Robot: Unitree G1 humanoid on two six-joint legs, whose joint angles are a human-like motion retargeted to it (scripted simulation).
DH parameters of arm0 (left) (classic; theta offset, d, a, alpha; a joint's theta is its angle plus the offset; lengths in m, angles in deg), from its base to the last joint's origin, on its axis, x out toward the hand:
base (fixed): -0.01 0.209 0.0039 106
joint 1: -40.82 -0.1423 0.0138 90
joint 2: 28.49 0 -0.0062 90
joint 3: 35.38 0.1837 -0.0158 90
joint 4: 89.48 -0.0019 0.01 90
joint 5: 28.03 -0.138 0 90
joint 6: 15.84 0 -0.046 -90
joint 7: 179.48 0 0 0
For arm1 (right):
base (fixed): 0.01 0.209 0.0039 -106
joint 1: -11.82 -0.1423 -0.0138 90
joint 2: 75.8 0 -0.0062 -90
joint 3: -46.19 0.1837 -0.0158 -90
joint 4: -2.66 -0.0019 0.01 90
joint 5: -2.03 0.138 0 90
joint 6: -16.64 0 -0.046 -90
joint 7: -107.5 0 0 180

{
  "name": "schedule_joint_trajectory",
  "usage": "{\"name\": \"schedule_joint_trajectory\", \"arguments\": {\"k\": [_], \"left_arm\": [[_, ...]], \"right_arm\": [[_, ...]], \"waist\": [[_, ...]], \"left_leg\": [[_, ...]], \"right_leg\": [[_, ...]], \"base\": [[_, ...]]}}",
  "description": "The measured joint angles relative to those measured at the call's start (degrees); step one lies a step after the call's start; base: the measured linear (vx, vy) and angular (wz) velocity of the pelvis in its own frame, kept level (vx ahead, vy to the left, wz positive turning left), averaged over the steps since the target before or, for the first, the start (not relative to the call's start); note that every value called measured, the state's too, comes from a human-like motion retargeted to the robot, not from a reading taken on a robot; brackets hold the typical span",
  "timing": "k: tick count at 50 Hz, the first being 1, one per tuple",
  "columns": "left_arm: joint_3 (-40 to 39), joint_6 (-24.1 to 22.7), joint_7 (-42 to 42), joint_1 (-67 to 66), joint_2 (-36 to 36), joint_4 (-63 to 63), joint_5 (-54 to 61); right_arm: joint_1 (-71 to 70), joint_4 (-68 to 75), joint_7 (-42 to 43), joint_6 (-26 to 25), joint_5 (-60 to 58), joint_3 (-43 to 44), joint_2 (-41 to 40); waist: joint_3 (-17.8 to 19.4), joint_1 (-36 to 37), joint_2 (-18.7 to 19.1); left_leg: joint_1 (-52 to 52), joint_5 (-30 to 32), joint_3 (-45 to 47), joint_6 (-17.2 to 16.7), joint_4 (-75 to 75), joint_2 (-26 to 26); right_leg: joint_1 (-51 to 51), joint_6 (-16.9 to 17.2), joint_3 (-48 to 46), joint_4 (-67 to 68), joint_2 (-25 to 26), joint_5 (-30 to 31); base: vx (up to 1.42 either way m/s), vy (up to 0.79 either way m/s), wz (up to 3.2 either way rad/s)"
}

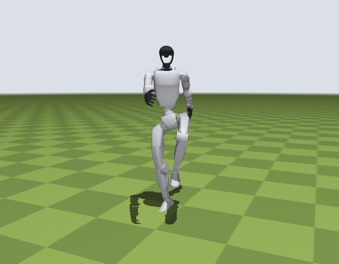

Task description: In place motions

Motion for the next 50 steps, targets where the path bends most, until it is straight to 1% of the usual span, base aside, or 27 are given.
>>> {"name": "schedule_joint_trajectory", "arguments": {"k": [2,4,8,11,13,14,15,17,18,20,23,24,25,27,28,30,32,33,35,37,38,40,43,45,47,48,50], "left_arm": [[-0.57,-0.33,0.16,2.22,0.38,2.22,-1.45],[-1.38,-1.03,0.15,4.41,0.74,4.36,-0.6],[-3.67,-2.92,0.35,8.62,1.72,8.22,3.35],[-4.34,-4.06,0.36,11.56,2.38,10.21,6.55],[-4.41,-4.36,0.28,14.05,2.7,10.9,7.93],[-4.42,-4.39,0.22,15.1,2.88,11.04,8.25],[-4.42,-4.41,0.15,16.0,3.06,11.1,8.41],[-3.26,-4.59,0.32,18.73,3.44,10.01,9.21],[-2.2,-4.12,0.47,20.3,3.65,9.24,9.91],[-0.64,-3.02,0.5,23.4,4.67,8.08,10.4],[1.55,-2.97,0.42,29.54,6.08,6.32,11.22],[3.14,-3.0,0.4,31.66,6.29,5.76,11.83],[4.98,-3.03,0.39,33.73,6.45,5.21,12.44],[10.78,-4.41,1.54,37.5,6.77,4.69,14.49],[13.37,-6.18,3.09,39.19,7.19,4.93,15.11],[16.46,-14.34,3.88,42.0,8.82,7.5,15.04],[17.69,-18.11,0.68,45.24,9.43,11.03,18.06],[17.31,-18.83,-1.56,48.12,10.07,13.47,20.62],[15.15,-19.14,-4.4,53.92,11.56,17.35,24.17],[13.27,-19.21,-6.33,61.52,12.29,21.55,27.5],[13.34,-18.77,-7.43,65.54,11.84,24.17,29.87],[13.3,-17.41,-9.26,71.21,10.41,28.42,33.36],[13.2,-17.16,-12.61,77.26,7.97,33.2,36.3],[13.86,-18.0,-12.72,79.82,7.68,34.4,37.08],[15.11,-18.97,-10.72,81.53,7.81,34.47,36.94],[15.63,-19.25,-9.98,82.06,7.91,34.37,36.75],[16.15,-19.76,-10.0,82.0,8.51,34.14,36.0]], "right_arm": [[3.82,1.01,0.13,0.49,-4.26,0.64,-1.16],[7.39,2.12,0.7,0.5,-7.26,1.36,-2.42],[15.17,4.93,-1.55,1.28,-9.73,2.82,-5.35],[20.84,7.71,-3.49,1.41,-9.77,2.83,-7.2],[24.63,9.44,-4.56,1.23,-9.85,2.43,-8.33],[26.12,10.05,-4.96,1.1,-9.81,2.13,-8.73],[27.4,10.54,-5.29,1.0,-9.71,1.79,-9.03],[30.66,11.58,-5.67,0.84,-10.02,1.07,-8.96],[32.29,11.89,-5.68,0.91,-10.59,0.91,-8.67],[35.24,12.53,-5.39,0.89,-12.05,0.82,-7.88],[40.12,14.05,-4.64,-0.21,-15.57,3.32,-7.11],[41.52,15.46,-4.28,-0.52,-16.2,4.42,-6.85],[42.86,17.17,-3.89,-0.79,-16.59,5.54,-6.53],[45.94,21.33,-2.71,-2.51,-16.86,8.96,-5.53],[47.81,23.01,-2.42,-3.6,-16.99,10.69,-5.06],[53.51,26.54,-1.46,-4.15,-17.91,14.15,-4.05],[57.65,28.87,-0.32,-3.74,-18.66,15.14,-2.9],[60.38,30.56,0.22,-3.92,-19.06,15.31,-1.85],[66.05,31.13,0.05,-6.58,-19.49,15.27,-0.14],[72.05,31.13,-1.24,-11.35,-19.86,15.97,1.15],[75.18,31.13,-2.25,-14.29,-19.88,16.62,1.6],[79.43,31.13,-3.95,-19.1,-18.94,17.22,2.35],[85.26,31.13,-4.3,-24.99,-15.03,18.58,2.68],[88.36,31.13,-2.84,-26.43,-10.64,19.54,2.45],[89.07,31.13,-0.53,-26.14,-6.08,20.77,1.75],[88.6,31.13,0.51,-25.47,-4.72,21.87,1.13],[86.49,31.13,0.44,-23.22,-3.72,23.72,-0.06]], "waist": [[-3.06,-1.79,0.23],[-4.96,-3.32,0.44],[-8.81,-7.12,1.13],[-12.28,-10.94,2.34],[-14.41,-14.07,4.1],[-15.14,-15.52,4.96],[-15.7,-16.85,5.72],[-17.29,-19.96,7.47],[-18.01,-21.27,8.18],[-19.26,-23.58,9.19],[-18.59,-22.79,9.75],[-18.13,-22.09,9.69],[-17.69,-21.32,9.59],[-17.2,-18.92,10.55],[-17.25,-17.63,11.57],[-16.05,-19.79,12.93],[-14.22,-22.47,14.16],[-13.18,-24.58,16.11],[-10.45,-29.79,18.46],[-6.03,-36.83,19.65],[-3.72,-40.88,20.83],[-0.5,-45.85,22.49],[1.75,-48.41,23.98],[2.14,-48.14,25.0],[2.33,-47.69,25.03],[2.32,-47.49,24.69],[1.55,-47.16,23.96]], "left_leg": [[6.19,0.05,-3.22,0.85,-3.65,-1.44],[13.48,0.55,-5.39,0.98,-10.0,-3.67],[30.75,2.7,-9.46,1.05,-29.58,-10.07],[43.66,6.2,-15.42,-0.2,-48.69,-15.49],[52.32,9.2,-22.21,-2.73,-62.85,-18.25],[55.92,7.04,-24.72,-4.81,-68.62,-18.99],[59.09,2.99,-26.53,-7.11,-73.57,-19.44],[63.6,-2.48,-17.16,-9.22,-82.82,-15.22],[63.96,-3.11,-17.25,-10.71,-85.36,-14.83],[63.35,-2.67,-19.68,-11.87,-88.28,-14.6],[62.45,-1.27,-20.24,-10.92,-89.36,-14.47],[62.12,-1.17,-20.33,-10.58,-88.87,-14.13],[61.72,-1.13,-20.99,-10.13,-88.11,-13.92],[60.22,-1.27,-22.2,-9.47,-85.39,-12.36],[59.72,-1.4,-20.97,-9.51,-84.42,-10.54],[61.46,-2.05,-19.83,-9.61,-83.14,-9.19],[62.71,-2.59,-20.12,-9.67,-82.04,-8.39],[63.27,-2.71,-20.71,-8.7,-82.01,-7.69],[64.79,-2.84,-22.92,-6.49,-82.23,-8.13],[66.89,-2.61,-27.27,-4.82,-82.11,-8.83],[67.57,-2.47,-29.9,-4.32,-81.78,-8.02],[68.25,-3.09,-31.61,-3.69,-80.54,-6.04],[67.99,-6.23,-30.37,-3.01,-76.22,-2.37],[67.47,-8.02,-30.29,-2.98,-73.04,-0.08],[67.13,-9.11,-30.45,-2.7,-70.81,0.82],[67.06,-9.38,-30.56,-2.47,-70.27,0.64],[66.82,-9.37,-30.77,-2.17,-70.55,-0.36]], "right_leg": [[-0.19,0.63,-1.81,-1.33,0.74,-0.06],[0.16,1.48,-3.21,-2.17,1.1,-0.02],[1.56,3.69,-5.96,-3.32,2.36,0.13],[2.1,5.25,-7.32,-3.97,4.67,0.36],[2.16,5.79,-7.94,-4.28,7.48,0.6],[2.18,5.9,-8.36,-4.39,8.73,0.69],[2.2,5.96,-8.81,-4.46,9.77,0.74],[1.83,6.13,-10.34,-4.69,11.62,1.12],[1.58,6.25,-11.39,-4.78,12.13,1.36],[0.78,6.29,-13.65,-4.71,12.7,2.21],[-1.35,6.29,-13.97,-1.77,13.02,5.28],[-2.3,6.29,-13.82,0.09,12.93,7.43],[-3.31,6.29,-13.65,2.19,12.79,10.02],[-6.52,6.29,-14.63,10.01,12.46,18.54],[-9.11,6.29,-15.49,15.96,12.0,23.71],[-16.46,6.29,-17.41,38.9,5.41,31.77],[-21.09,6.29,-17.52,52.69,2.09,31.77],[-23.15,6.29,-19.98,60.03,-1.71,31.77],[-28.03,6.29,-20.15,71.82,-7.96,31.77],[-36.97,6.05,-14.14,82.28,-9.99,29.84],[-42.9,5.31,-10.39,85.82,-8.61,28.46],[-52.3,1.26,-5.61,88.67,-5.99,25.27],[-63.39,-13.35,-5.69,87.9,-5.08,16.29],[-67.23,-20.41,-7.65,86.06,-3.16,10.41],[-67.56,-22.55,-9.05,83.96,-1.49,7.94],[-66.69,-22.06,-9.52,82.94,-1.23,7.95],[-63.81,-18.82,-10.29,80.83,-0.72,9.51]], "base": [[0.07,0.04,0.74],[0.07,0.05,0.59],[0.13,0.09,0.56],[0.18,0.19,0.62],[0.13,0.2,0.6],[0.09,0.19,0.6],[0.09,0.25,0.61],[0.1,0.3,0.66],[0.05,0.26,0.65],[0.01,0.26,0.5],[-0.08,0.24,-0.27],[-0.17,0.18,-0.55],[-0.1,0.21,-0.68],[-0.04,0.14,-0.95],[0.0,0.14,-0.77],[0.07,0.19,0.02],[0.04,0.36,0.29],[0.01,0.66,0.53],[0.02,0.74,1.18],[-0.02,0.53,2.15],[-0.04,0.36,2.18],[-0.01,0.23,1.27],[0.08,0.01,-0.1],[0.13,-0.16,-0.44],[0.08,-0.13,-0.33],[0.02,-0.07,-0.27],[-0.02,-0.01,-0.26]]}}
